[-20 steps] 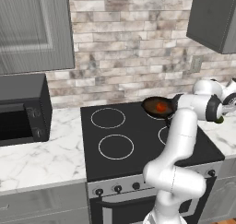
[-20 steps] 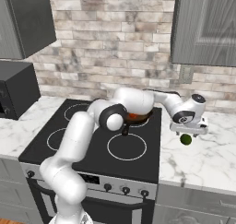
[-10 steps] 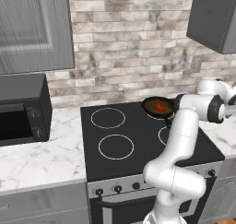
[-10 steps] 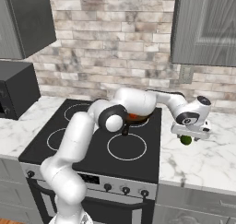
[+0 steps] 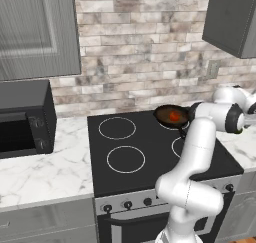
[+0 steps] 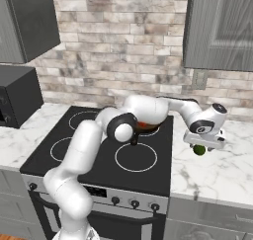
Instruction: Put the lime and tomato in the pan. Then turn on the rear right burner and set the heat to medium.
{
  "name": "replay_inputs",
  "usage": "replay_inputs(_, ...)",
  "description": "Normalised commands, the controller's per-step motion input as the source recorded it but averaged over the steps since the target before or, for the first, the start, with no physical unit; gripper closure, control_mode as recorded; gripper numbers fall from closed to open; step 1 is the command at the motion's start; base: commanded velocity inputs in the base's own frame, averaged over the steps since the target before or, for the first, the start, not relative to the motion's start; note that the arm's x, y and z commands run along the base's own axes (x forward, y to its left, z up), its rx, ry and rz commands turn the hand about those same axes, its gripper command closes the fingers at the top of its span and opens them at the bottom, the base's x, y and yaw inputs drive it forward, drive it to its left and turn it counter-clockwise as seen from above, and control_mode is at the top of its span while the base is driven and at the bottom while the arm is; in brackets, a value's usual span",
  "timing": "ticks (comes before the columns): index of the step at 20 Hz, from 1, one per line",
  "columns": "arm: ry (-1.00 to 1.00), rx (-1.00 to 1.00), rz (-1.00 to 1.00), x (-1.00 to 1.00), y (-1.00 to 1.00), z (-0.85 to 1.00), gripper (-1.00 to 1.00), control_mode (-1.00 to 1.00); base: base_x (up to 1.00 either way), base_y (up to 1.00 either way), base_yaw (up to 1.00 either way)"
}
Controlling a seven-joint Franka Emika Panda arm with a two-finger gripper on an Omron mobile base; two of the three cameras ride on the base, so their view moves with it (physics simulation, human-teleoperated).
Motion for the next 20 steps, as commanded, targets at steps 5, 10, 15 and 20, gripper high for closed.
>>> replay_inputs(5,0.03,0.0,0.0,0.11,0.0,-0.25,-1.0,-1.0,0.0,0.0,0.0)
replay_inputs(10,0.03,0.0,0.0,0.0,0.0,-0.32,-1.0,-1.0,0.0,0.0,0.0)
replay_inputs(15,0.01,0.0,0.0,0.0,0.0,-0.06,-1.0,-1.0,0.0,0.0,0.0)
replay_inputs(20,0.0,0.0,0.0,0.0,0.0,0.0,1.0,-1.0,0.0,0.0,0.0)
